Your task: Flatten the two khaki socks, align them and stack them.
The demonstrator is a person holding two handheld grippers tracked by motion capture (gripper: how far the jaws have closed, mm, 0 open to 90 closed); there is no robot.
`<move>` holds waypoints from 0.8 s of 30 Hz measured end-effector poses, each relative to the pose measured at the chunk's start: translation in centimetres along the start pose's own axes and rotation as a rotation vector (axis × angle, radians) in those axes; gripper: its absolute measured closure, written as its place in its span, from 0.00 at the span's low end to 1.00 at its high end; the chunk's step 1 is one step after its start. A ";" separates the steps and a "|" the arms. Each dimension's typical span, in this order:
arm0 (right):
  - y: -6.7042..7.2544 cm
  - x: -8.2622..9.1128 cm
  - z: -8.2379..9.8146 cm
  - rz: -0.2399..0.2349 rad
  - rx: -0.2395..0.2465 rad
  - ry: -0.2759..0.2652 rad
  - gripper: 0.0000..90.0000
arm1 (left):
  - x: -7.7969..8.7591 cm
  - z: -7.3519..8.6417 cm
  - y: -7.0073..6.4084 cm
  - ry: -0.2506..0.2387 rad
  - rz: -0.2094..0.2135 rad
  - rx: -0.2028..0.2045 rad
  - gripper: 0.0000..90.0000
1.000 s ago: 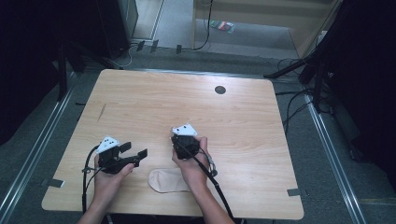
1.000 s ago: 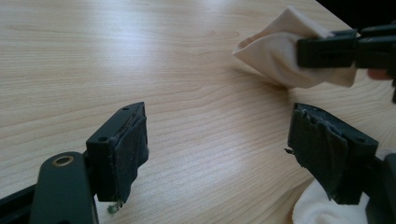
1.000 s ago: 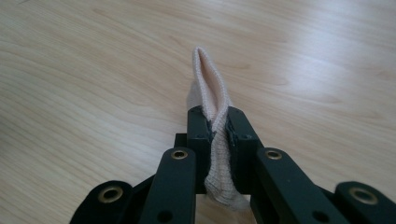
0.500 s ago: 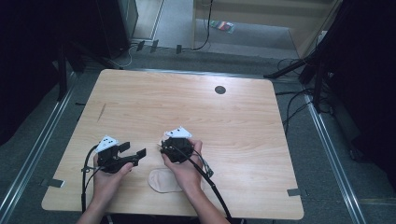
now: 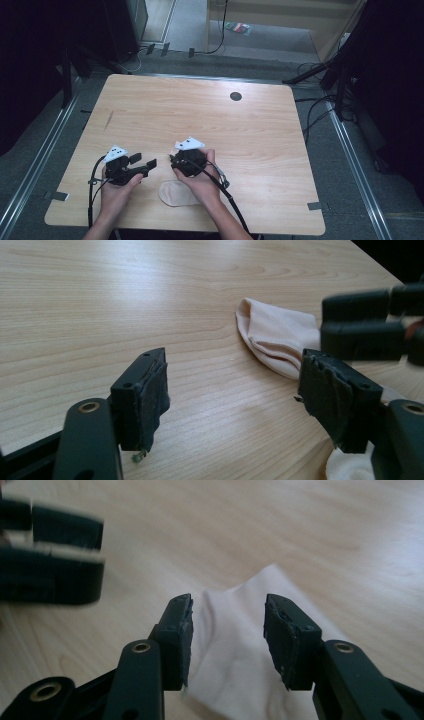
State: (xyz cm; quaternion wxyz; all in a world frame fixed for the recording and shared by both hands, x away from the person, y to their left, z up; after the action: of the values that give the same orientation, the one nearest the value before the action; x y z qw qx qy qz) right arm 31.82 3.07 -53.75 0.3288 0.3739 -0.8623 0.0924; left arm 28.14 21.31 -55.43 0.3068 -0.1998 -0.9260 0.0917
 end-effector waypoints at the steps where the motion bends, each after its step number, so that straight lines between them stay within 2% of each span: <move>1: 0.3 -0.3 0.2 -0.003 0.019 0.022 0.61 | 0.1 0.0 0.1 -0.002 0.003 0.004 0.33; 3: 0.6 -0.9 0.8 -0.007 0.038 0.064 0.61 | 0.1 0.0 0.2 0.000 0.003 0.013 0.35; 4: 0.6 -1.2 1.2 0.008 0.050 0.085 0.62 | 0.1 0.0 0.2 0.002 0.004 0.011 0.36; 7: 0.3 -1.5 1.7 0.040 0.053 0.110 0.67 | 0.0 0.1 0.0 0.008 0.006 0.013 0.35; 10: 0.1 -1.1 1.7 0.052 0.056 0.106 0.79 | -0.1 0.1 0.0 0.010 0.007 0.007 0.36; 11: -0.2 -0.7 1.6 0.042 0.033 0.092 0.85 | -0.1 0.1 0.0 0.012 0.008 0.007 0.36; 12: -0.2 -0.7 1.6 0.042 0.033 0.092 0.85 | -0.2 0.1 0.0 0.013 0.009 0.008 0.36; 14: -0.8 -0.3 1.4 0.032 0.003 0.080 0.89 | -0.2 0.2 -0.1 0.015 0.012 0.007 0.35; 20: -2.1 0.8 0.9 -0.020 -0.110 0.028 0.91 | -0.5 0.1 -0.5 0.021 0.025 0.009 0.36; 24: -2.9 1.6 0.4 -0.049 -0.175 -0.009 0.92 | -0.8 0.0 -1.0 0.024 0.050 -0.010 0.40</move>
State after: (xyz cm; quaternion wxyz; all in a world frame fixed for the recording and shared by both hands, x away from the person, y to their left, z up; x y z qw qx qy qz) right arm 32.84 -0.14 -53.30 0.3584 0.3653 -0.8591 0.0068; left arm 28.39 20.07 -55.52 0.3146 -0.2258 -0.9174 0.0922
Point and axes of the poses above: each handheld gripper's, and its own axes: x roughly backward along the jaws, z roughly out of its underside, y roughly to its left, the point moved 4 cm from there along -x, roughly forward along the jaws, and after that the axes turned 4 degrees about -z, right-handed, at the moved point
